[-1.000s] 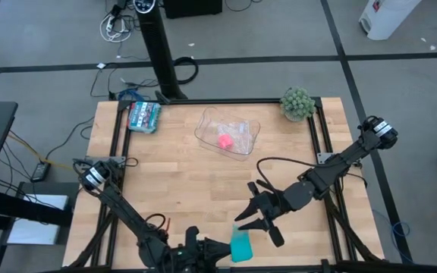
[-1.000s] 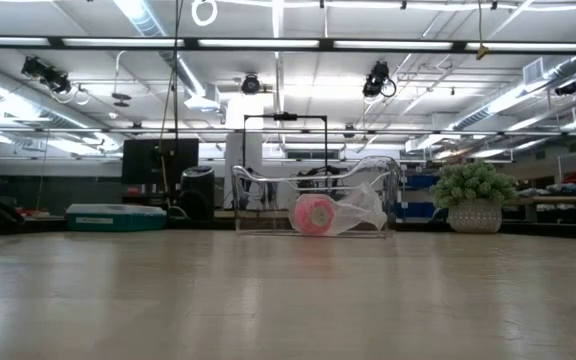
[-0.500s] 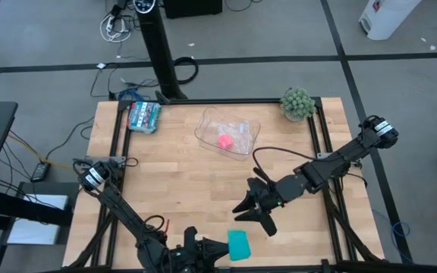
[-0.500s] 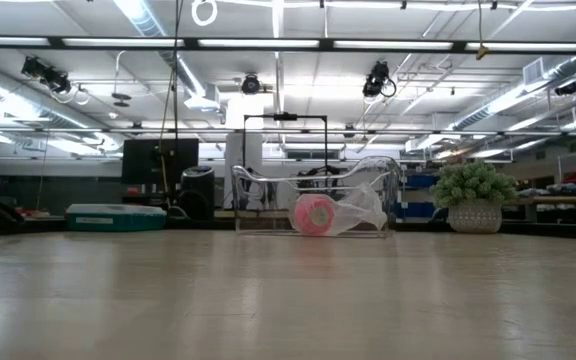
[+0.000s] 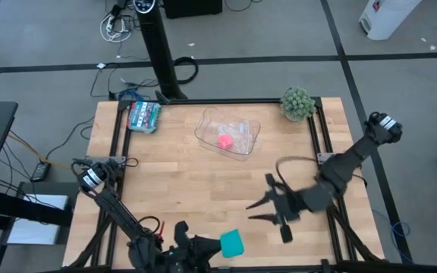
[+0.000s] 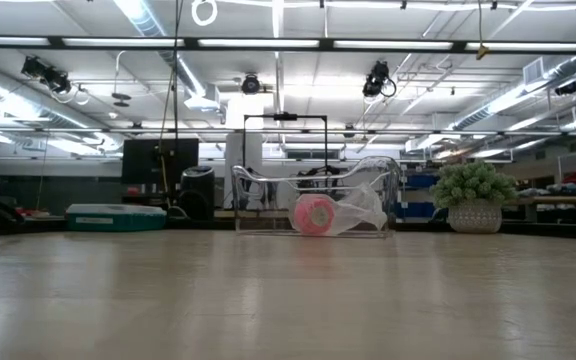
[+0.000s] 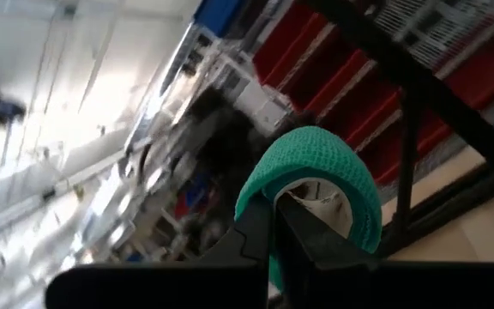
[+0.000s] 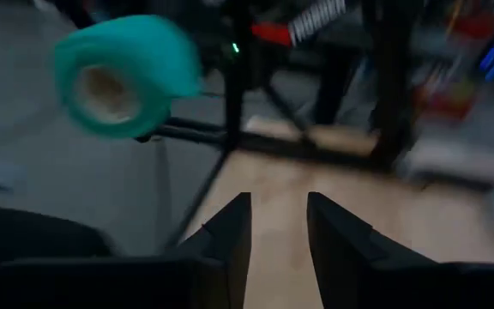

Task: Roll bandage
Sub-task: Roll the blue bandage

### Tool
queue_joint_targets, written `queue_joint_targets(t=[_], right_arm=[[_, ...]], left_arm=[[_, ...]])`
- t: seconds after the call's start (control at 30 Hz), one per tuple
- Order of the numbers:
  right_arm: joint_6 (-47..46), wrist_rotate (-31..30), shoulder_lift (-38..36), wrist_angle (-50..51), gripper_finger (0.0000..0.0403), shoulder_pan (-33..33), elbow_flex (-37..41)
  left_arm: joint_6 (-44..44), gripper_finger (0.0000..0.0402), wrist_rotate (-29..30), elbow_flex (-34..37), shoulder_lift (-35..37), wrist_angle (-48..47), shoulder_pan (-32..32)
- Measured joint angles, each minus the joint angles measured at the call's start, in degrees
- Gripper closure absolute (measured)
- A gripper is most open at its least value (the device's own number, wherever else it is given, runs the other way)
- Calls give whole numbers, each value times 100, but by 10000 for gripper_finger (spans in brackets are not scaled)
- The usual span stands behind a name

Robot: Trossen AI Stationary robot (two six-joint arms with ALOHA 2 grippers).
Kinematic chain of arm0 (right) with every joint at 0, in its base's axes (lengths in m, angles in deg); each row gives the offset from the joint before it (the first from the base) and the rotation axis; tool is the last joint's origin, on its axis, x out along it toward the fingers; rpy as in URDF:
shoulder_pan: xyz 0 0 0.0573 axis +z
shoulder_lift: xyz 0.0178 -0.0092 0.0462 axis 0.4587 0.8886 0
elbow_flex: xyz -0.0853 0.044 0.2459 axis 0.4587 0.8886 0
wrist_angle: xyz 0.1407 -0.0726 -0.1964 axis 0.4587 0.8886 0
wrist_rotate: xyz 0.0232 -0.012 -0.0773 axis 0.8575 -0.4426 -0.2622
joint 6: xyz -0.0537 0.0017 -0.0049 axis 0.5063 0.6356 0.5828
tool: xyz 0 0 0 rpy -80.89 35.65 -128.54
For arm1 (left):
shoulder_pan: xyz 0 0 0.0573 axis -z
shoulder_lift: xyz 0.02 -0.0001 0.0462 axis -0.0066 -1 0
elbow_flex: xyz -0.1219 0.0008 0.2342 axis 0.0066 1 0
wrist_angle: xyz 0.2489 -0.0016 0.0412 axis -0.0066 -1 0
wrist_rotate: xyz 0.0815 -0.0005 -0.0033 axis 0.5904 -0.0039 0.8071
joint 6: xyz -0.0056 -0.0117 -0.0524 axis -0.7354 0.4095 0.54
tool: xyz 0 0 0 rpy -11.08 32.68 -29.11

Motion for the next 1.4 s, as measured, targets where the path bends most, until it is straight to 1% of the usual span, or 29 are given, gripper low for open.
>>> queue_joint_targets(t=[0.07, 0.1, 0.13, 0.17, 0.2, 0.27, 0.37, 0.4, 0.5, 0.57, 0.63, 0.7, 0.77, 0.83, 1.0, 1.07, 1.17, 1.4], right_arm=[[697, -927, 104, -69, 302, 331, 2], [858, -1400, 163, -162, 306, 460, 4], [988, -1732, 200, -321, 309, 540, 6], [1089, -1884, 235, -529, 313, 560, 7], [1160, -1873, 269, -752, 316, 559, 3], [1347, -1530, 364, -1011, 322, 500, 0], [1505, -1325, 391, -1047, 329, 391, 7], [1514, -1135, 377, -1131, 331, 334, 7], [1569, -185, 397, -1546, 337, 198, 7], [1644, 36, 486, -1828, 340, 159, 2], [1717, 57, 599, -1951, 345, 161, 2], [1730, 104, 770, -2121, 350, 154, 2], [1771, 99, 984, -2365, 355, 190, 2], [1823, -90, 1153, -2535, 360, 259, 2], [1732, -646, 1302, -2640, 375, 409, 2], [1640, -710, 1300, -2690, 381, 470, 2], [1562, -796, 1300, -2686, 391, 552, 2], [1275, -755, 1295, -2564, 402, 604, 57]], left_arm=[[281, 389, 29, 0, 4, 0, -46], [372, 389, 29, 0, 4, -7, -58], [472, 389, 21, 0, 4, -14, -70], [529, 389, -13, 0, 4, -50, -80], [605, 389, -65, 0, 9, -127, -92], [722, 389, -253, 0, 13, -412, -138], [919, 389, -704, 2, 13, -761, -226], [951, 389, -791, 2, 11, -801, -242], [1096, 389, -873, 0, 11, -788, -337], [1188, 389, -1074, 0, 11, -799, -386], [1246, 389, -1380, 0, 12, -794, -452], [1232, 389, -1453, 0, 11, -799, -494], [1225, 389, -1291, 0, 11, -798, -534], [1170, 389, -1210, 0, 11, -792, -571], [406, 389, -840, 0, 7, -814, -561], [187, 389, -702, 0, 7, -805, -560], [16, 389, -711, 0, 2, -798, -568], [5, 389, -727, 2, -9, -637, -598]])
